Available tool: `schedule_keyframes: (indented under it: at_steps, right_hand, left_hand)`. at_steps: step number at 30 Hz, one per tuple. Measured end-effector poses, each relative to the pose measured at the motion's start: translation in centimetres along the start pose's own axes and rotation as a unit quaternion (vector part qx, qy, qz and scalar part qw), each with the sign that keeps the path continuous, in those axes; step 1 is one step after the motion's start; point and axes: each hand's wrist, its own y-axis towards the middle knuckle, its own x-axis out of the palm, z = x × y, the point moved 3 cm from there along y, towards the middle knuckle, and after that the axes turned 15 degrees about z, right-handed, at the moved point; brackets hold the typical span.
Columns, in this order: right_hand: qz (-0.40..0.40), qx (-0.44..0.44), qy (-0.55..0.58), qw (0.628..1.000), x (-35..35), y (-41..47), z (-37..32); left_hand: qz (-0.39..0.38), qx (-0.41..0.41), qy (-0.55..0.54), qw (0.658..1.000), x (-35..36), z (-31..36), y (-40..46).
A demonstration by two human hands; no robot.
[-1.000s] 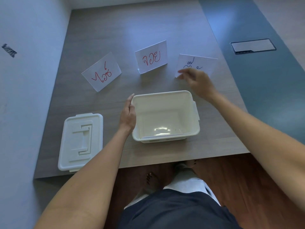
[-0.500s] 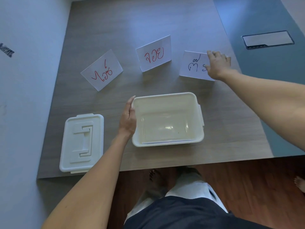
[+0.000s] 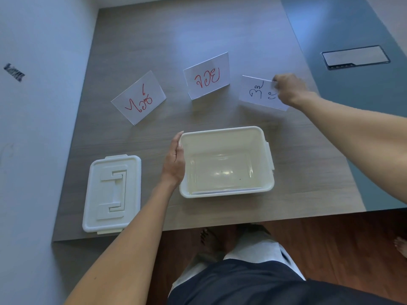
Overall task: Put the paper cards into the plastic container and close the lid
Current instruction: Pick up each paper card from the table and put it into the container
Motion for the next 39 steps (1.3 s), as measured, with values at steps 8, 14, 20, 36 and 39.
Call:
schedule_keyframes:
  at_steps: [8,14,20,36,39]
  right_hand:
    - [0.103,-0.064,0.080,0.989,-5.1,-4.1,-5.8]
    - [0.118,-0.137,0.154,0.971,-8.4,-8.9,-9.2]
    - [0.130,-0.186,0.200,0.953,-10.2,-14.0,-10.8]
    - [-0.068,-0.210,0.155,0.963,-1.5,-27.4,-10.3]
    - [-0.093,-0.184,0.174,0.963,-1.1,-27.9,-9.9]
  left_hand:
    - [-0.011,-0.010,-0.015,1.000,-0.1,0.0,0.0]
    - [-0.016,-0.019,-0.016,1.000,-0.3,0.2,-0.3]
    - [-0.018,-0.023,-0.017,0.999,-0.3,0.1,-0.3]
    - [-0.005,-0.028,-0.041,0.999,-0.1,-0.1,-0.2]
    - [-0.004,-0.029,-0.047,0.998,-0.1,0.0,-0.3]
